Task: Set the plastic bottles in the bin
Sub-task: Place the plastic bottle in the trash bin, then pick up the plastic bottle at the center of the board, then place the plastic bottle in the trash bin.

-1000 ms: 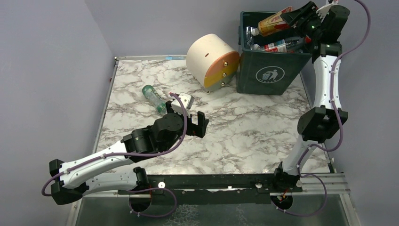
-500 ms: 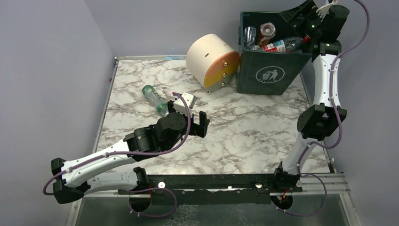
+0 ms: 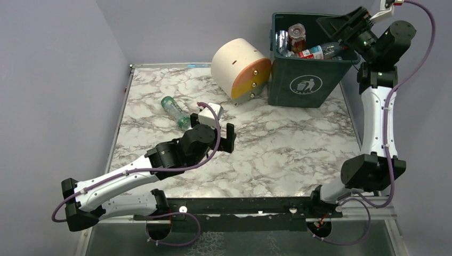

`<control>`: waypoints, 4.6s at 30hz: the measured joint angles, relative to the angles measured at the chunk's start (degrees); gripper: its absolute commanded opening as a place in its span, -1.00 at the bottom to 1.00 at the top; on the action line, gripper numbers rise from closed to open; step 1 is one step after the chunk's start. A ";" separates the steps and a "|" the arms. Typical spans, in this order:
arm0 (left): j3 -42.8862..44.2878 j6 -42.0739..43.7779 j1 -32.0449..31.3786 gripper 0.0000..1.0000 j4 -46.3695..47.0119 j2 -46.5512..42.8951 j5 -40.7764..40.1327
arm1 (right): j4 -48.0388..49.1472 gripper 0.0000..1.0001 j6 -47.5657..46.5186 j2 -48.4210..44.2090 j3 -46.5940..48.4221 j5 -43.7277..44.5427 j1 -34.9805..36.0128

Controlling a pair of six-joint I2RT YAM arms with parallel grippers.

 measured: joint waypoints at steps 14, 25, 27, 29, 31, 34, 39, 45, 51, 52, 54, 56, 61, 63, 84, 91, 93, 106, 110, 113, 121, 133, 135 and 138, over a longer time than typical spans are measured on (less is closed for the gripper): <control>-3.50 -3.72 17.11 0.98 -0.44 4.59 7.15 | 6.93 1.00 4.61 -17.53 -30.42 -9.22 3.34; -7.32 -4.92 36.04 0.98 2.93 11.19 12.61 | 3.08 0.98 -1.33 -22.95 -39.52 -9.62 16.26; -7.48 -4.98 38.51 0.98 4.00 13.27 13.33 | 1.60 0.98 -2.45 -23.02 -41.22 -9.16 18.58; -7.72 -5.03 40.89 0.98 5.57 15.52 14.14 | 0.55 0.97 -3.39 -23.26 -42.77 -8.61 20.50; -7.76 -5.11 42.73 0.98 6.88 17.55 14.56 | -0.59 0.97 -4.42 -23.58 -43.98 -8.11 22.08; -7.76 -5.27 44.94 0.98 9.44 20.83 15.13 | -1.75 0.97 -5.53 -24.22 -45.33 -7.76 23.32; -7.74 -6.05 47.78 0.98 12.76 25.51 15.43 | -3.04 0.97 -7.26 -24.83 -46.56 -7.65 23.65; -6.71 -7.96 50.49 0.98 15.58 32.54 15.39 | -3.74 0.96 -8.33 -24.72 -47.41 -7.67 24.02; -4.22 -9.55 51.69 0.98 17.31 38.93 15.30 | -3.89 0.96 -8.48 -24.22 -47.74 -7.67 24.41; -3.80 -9.75 51.80 0.98 17.49 39.67 15.32 | -3.82 0.96 -8.48 -24.20 -47.91 -7.67 24.44; -3.43 -9.97 52.06 0.93 17.99 40.57 15.30 | -3.82 0.96 -8.48 -24.13 -48.35 -7.67 24.44; -3.10 -10.14 52.28 0.82 18.27 41.03 15.26 | -3.72 0.96 -8.48 -23.96 -48.83 -7.67 24.48; -3.06 -10.16 52.52 0.40 19.15 41.09 15.17 | -3.61 0.96 -8.44 -23.65 -50.16 -7.67 24.68; -3.06 -10.10 52.59 0.23 19.32 41.07 15.19 | -3.61 0.96 -8.44 -23.56 -50.49 -7.67 24.68; -11.04 -9.40 50.38 0.10 16.68 24.28 24.76 | -1.11 0.95 -6.97 -23.58 -54.03 -7.76 25.22; -13.09 -9.03 42.84 0.10 12.50 13.62 28.26 | -1.01 0.99 -6.64 -23.56 -55.60 -7.76 25.68; -13.51 -9.07 40.70 0.10 11.50 11.34 29.00 | -0.96 0.99 -6.64 -23.54 -55.60 -7.76 25.81; -15.13 -11.17 33.11 0.10 8.90 4.81 34.12 | -0.42 0.99 -6.19 -19.69 -55.60 -7.74 26.86; -15.13 -11.23 30.56 0.10 8.98 4.24 35.39 | 0.09 0.99 -5.79 -18.88 -55.60 -7.74 27.34; -15.13 -11.21 29.09 0.10 9.09 3.54 36.06 | 0.24 0.99 -5.79 -18.47 -55.54 -7.72 27.61; -15.13 -10.84 27.02 0.11 10.36 1.88 40.00 | 0.26 0.99 -5.79 -16.11 -53.86 -7.32 28.89; -15.13 -10.25 23.37 0.11 13.99 -1.42 46.95 | 1.88 0.99 -4.31 -13.00 -52.24 -5.29 33.09; -15.13 -10.25 22.77 0.11 14.86 -2.10 47.87 | 2.32 0.99 -3.80 -12.68 -52.24 -5.14 33.44; -15.13 -10.29 22.03 0.11 15.96 -2.69 48.68 | 3.34 0.99 -2.73 -12.37 -52.24 -5.14 33.83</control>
